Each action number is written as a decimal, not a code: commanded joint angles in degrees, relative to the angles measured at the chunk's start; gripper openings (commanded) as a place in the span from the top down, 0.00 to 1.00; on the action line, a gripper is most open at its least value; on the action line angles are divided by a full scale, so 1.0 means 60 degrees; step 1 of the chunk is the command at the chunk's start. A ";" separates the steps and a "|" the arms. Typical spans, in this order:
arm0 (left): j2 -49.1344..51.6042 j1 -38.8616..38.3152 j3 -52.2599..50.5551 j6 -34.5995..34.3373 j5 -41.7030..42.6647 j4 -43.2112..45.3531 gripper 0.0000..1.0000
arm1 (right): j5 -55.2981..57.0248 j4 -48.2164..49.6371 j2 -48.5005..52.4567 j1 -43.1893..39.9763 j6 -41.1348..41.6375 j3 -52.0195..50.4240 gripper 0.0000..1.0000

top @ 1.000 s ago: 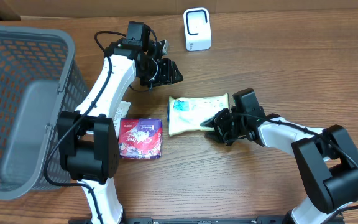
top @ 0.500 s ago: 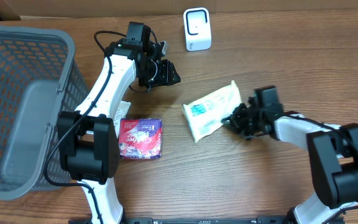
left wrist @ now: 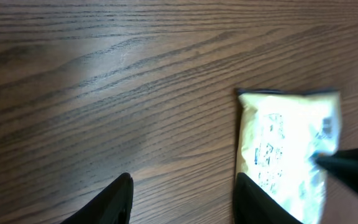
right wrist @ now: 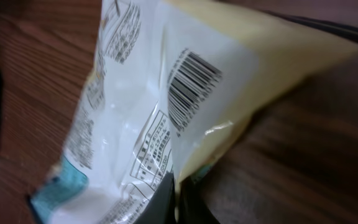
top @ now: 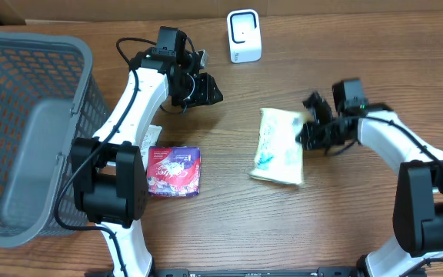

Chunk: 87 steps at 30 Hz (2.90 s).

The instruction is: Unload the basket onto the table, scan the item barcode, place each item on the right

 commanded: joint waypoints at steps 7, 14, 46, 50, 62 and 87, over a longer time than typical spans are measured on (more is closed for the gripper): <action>-0.0022 -0.0299 0.0204 -0.0036 -0.0025 0.0280 0.55 | 0.1268 -0.1308 -0.0011 0.0025 -0.2164 0.2404 0.96; -0.0022 -0.0433 0.0204 -0.0109 -0.0033 0.0561 0.55 | 0.0885 -0.2616 -0.0011 0.0033 -0.2131 0.2503 0.96; -0.0022 -0.0525 0.0204 -0.0357 -0.0029 0.0648 0.51 | -0.1249 -0.2175 0.0208 -0.1672 -0.2652 0.0062 0.00; -0.0022 -0.0525 0.0204 -0.0357 -0.0025 0.0627 0.25 | -0.1249 -0.1949 0.0324 -0.1483 -0.2506 -0.0229 0.00; -0.0022 -0.0521 0.0204 -0.0353 -0.0306 0.0452 0.00 | -0.2215 -0.0350 0.1228 -0.1206 -0.1792 -0.0503 0.00; -0.0022 -0.0503 0.0204 -0.0404 -0.0849 -0.0189 0.00 | -0.1468 -0.0605 0.2310 -0.0736 -0.1574 0.0204 0.96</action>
